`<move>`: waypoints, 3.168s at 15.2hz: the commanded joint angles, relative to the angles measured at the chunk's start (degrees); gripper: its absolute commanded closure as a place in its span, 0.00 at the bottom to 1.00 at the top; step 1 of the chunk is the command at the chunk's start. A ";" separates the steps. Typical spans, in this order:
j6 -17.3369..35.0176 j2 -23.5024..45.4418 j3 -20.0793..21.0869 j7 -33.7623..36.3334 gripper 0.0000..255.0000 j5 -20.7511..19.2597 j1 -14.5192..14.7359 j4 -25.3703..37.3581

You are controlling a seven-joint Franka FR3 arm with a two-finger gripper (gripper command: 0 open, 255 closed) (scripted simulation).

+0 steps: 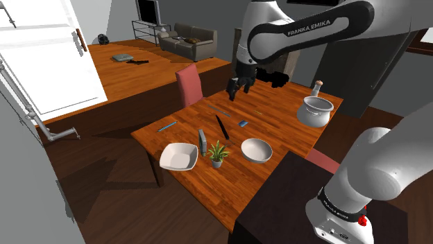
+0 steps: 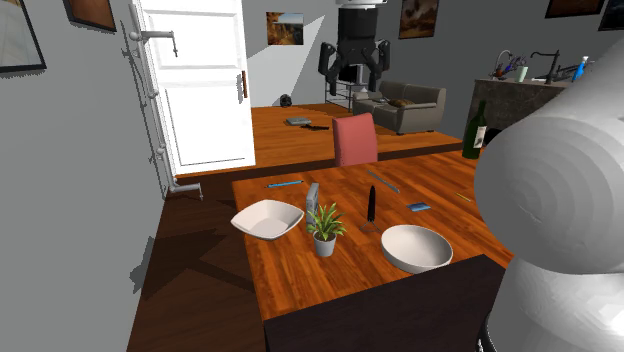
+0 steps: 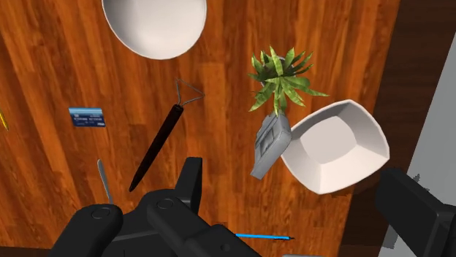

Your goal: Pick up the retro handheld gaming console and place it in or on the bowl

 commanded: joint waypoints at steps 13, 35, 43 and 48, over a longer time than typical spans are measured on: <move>14.88 30.20 -0.93 -1.36 0.00 3.18 -0.48 13.04; 17.06 71.86 0.61 -2.93 0.00 6.83 -2.20 49.64; 17.84 73.59 0.62 -2.93 0.00 6.84 -2.17 50.58; 17.83 73.59 0.62 -2.94 1.00 6.84 -2.17 50.59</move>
